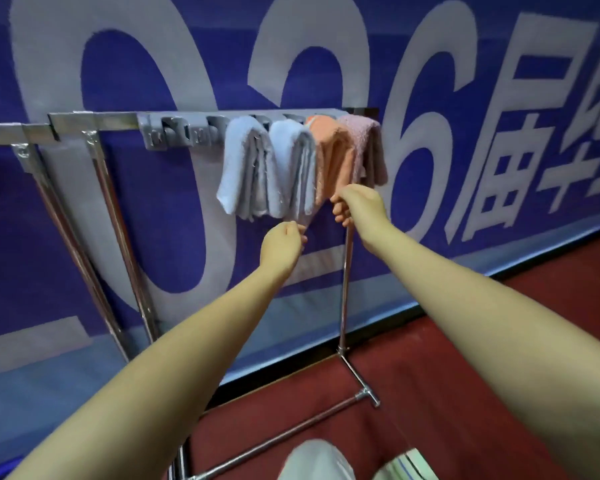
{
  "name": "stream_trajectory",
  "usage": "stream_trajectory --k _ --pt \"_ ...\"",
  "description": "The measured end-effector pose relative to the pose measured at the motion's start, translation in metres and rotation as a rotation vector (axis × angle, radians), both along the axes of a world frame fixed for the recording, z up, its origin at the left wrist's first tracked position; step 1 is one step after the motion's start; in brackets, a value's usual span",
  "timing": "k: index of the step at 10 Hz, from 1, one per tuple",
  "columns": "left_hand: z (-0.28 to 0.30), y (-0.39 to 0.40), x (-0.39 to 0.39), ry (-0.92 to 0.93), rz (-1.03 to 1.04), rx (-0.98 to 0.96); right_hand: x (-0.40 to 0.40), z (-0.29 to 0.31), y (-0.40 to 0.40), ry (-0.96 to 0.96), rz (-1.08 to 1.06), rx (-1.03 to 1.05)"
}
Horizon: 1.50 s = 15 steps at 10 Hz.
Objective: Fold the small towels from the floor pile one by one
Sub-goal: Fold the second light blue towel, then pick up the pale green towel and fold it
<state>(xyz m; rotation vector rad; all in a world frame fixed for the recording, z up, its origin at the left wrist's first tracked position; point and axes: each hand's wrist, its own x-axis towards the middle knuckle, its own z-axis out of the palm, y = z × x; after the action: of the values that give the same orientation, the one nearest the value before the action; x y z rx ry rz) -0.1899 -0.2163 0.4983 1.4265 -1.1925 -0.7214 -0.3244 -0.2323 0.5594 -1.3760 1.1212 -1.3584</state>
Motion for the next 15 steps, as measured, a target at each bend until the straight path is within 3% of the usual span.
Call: stream_trajectory --k 2,4,7,10,12,13,15 --pt "-0.103 0.004 -0.071 0.026 -0.167 0.186 -0.067 -0.114 0.008 0.085 -0.107 0.207" --pt "-0.19 -0.002 -0.113 -0.135 -0.343 0.348 -0.124 -0.238 0.016 0.156 -0.183 0.407" --pt "-0.31 -0.039 -0.134 -0.428 -0.612 0.557 -0.148 -0.425 0.019 0.207 -0.268 0.721" --pt "-0.479 -0.028 -0.175 -0.647 -0.793 0.741 -0.169 -0.605 0.065 0.225 -0.358 0.996" --pt "-0.595 0.026 -0.194 -0.646 -0.758 0.926 -0.201 -0.698 0.122 0.389 -0.424 1.165" --pt "-0.632 0.049 -0.192 -0.612 -0.642 1.042 -0.213 -0.721 0.139 0.559 -0.5 1.16" --pt "-0.649 0.048 -0.189 -0.479 -0.501 1.093 -0.215 -0.74 0.158 0.916 -0.454 1.15"
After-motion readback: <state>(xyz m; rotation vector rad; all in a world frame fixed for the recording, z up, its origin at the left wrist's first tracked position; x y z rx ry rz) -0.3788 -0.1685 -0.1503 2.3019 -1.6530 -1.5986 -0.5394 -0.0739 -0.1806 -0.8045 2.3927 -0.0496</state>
